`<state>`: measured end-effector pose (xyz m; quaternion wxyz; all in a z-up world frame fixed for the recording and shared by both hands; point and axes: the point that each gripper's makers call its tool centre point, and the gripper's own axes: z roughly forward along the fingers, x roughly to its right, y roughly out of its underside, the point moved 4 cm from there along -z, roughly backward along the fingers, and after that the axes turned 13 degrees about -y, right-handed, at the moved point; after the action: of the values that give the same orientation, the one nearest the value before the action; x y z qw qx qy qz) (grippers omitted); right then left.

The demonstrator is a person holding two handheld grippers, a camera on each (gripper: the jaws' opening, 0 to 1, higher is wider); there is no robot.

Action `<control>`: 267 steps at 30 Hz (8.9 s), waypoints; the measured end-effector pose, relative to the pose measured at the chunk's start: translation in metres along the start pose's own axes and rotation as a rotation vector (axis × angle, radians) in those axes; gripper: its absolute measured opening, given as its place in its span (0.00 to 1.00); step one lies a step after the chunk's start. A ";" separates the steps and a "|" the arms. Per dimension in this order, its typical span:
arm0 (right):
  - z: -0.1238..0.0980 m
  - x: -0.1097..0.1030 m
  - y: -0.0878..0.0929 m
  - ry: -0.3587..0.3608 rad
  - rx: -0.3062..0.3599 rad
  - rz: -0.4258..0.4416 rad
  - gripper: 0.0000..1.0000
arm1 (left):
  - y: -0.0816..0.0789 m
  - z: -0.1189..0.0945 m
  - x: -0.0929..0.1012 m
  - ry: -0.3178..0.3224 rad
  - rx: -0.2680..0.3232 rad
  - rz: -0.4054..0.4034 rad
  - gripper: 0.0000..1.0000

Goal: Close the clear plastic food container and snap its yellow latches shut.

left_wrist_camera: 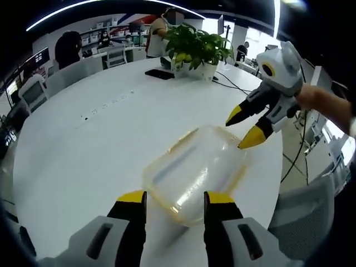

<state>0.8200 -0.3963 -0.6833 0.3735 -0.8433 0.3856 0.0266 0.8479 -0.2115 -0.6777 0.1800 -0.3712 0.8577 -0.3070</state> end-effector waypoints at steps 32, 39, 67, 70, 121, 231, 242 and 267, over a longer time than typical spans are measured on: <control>0.018 -0.026 0.002 -0.023 0.046 0.092 0.32 | 0.031 -0.008 -0.003 0.048 -0.027 -0.215 0.32; 0.025 -0.036 0.001 -0.028 0.042 0.086 0.33 | 0.040 -0.015 -0.008 0.044 -0.031 -0.228 0.32; 0.046 -0.078 -0.001 -0.053 0.020 0.052 0.33 | 0.074 -0.042 -0.022 0.034 -0.046 -0.254 0.33; 0.048 -0.081 0.000 -0.056 0.020 0.051 0.33 | 0.078 -0.045 -0.022 0.033 -0.048 -0.256 0.33; 0.048 -0.106 -0.036 -0.145 0.004 -0.205 0.23 | 0.062 -0.079 -0.009 0.129 0.058 0.035 0.24; 0.123 -0.094 -0.076 -0.511 -0.428 -0.405 0.39 | 0.068 -0.050 0.048 0.141 0.200 0.773 0.29; 0.123 -0.094 -0.075 -0.516 -0.430 -0.405 0.38 | 0.068 -0.050 0.048 0.143 0.202 0.763 0.28; 0.124 -0.098 -0.074 -0.508 -0.453 -0.381 0.33 | 0.067 -0.047 0.054 0.092 0.197 0.763 0.24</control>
<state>0.8313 -0.2225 -0.6950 0.2598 -0.9274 0.1015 0.2491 0.7523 -0.1974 -0.6913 0.2772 0.0077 0.9076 -0.3153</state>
